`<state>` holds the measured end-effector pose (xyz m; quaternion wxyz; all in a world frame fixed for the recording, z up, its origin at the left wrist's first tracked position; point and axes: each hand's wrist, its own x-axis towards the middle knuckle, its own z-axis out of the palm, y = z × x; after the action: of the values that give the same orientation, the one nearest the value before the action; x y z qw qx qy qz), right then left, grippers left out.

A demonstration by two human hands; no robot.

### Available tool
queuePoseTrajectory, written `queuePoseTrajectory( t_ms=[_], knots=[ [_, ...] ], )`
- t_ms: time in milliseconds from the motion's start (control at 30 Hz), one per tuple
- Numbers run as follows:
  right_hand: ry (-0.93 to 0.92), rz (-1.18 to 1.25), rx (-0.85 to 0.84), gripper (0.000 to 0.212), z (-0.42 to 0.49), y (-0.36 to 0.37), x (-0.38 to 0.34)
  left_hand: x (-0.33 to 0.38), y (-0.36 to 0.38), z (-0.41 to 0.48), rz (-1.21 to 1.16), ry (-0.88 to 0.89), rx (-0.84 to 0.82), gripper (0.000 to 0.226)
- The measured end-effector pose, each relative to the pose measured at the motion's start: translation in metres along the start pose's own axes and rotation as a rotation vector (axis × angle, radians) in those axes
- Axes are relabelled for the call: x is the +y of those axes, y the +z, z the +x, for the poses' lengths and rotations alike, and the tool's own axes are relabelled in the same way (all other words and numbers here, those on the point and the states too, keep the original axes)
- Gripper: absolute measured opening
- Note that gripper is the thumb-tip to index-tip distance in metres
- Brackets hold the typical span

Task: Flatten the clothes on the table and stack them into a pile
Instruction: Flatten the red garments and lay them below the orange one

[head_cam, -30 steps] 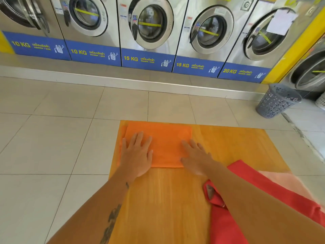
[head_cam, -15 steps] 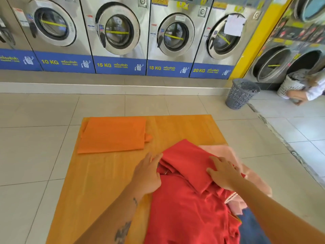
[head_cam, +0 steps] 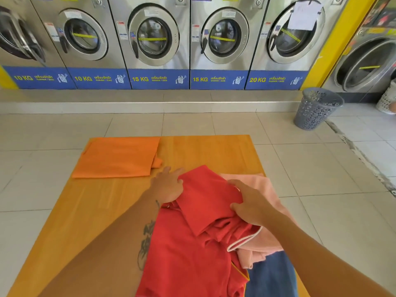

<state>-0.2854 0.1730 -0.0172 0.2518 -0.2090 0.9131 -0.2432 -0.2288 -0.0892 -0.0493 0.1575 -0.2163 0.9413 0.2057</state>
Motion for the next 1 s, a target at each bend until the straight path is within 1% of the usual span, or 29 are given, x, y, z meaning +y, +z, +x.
queuePoseTrajectory(
  t_ms=[100, 233, 333, 433, 567, 767, 900, 1000],
  knots=[
    [-0.064, 0.029, -0.005, 0.069, -0.002, 0.002, 0.007, 0.015, 0.002, 0.014, 0.026, 0.014, -0.063, 0.063],
    [-0.139, 0.042, 0.078, 0.064, -0.008, 0.006, 0.011, 0.03, 0.004, 0.02, 0.055, 0.011, -0.104, 0.08],
    [-0.18, 0.057, 0.154, 0.06, -0.011, 0.008, 0.007, 0.032, -0.007, 0.021, -0.089, 0.043, -0.142, 0.09],
    [-0.214, 0.095, 0.231, 0.057, -0.014, 0.001, -0.01, 0.026, -0.027, 0.015, -0.28, 0.075, -0.154, 0.091],
    [-0.281, 0.093, 0.321, 0.056, -0.021, -0.016, -0.043, 0.007, -0.056, -0.002, -0.457, 0.17, -0.068, 0.086],
    [-0.383, 0.015, 0.372, 0.058, -0.021, -0.033, -0.108, -0.05, -0.095, -0.062, -0.522, 0.379, 0.167, 0.084],
    [-0.45, -0.096, 0.31, 0.055, -0.011, -0.02, -0.154, -0.117, -0.106, -0.103, -0.544, 0.367, 0.283, 0.064],
    [-0.497, -0.144, 0.208, 0.054, 0.0, 0.012, -0.188, -0.172, -0.099, -0.137, -0.563, 0.273, 0.326, 0.055]
  ],
)
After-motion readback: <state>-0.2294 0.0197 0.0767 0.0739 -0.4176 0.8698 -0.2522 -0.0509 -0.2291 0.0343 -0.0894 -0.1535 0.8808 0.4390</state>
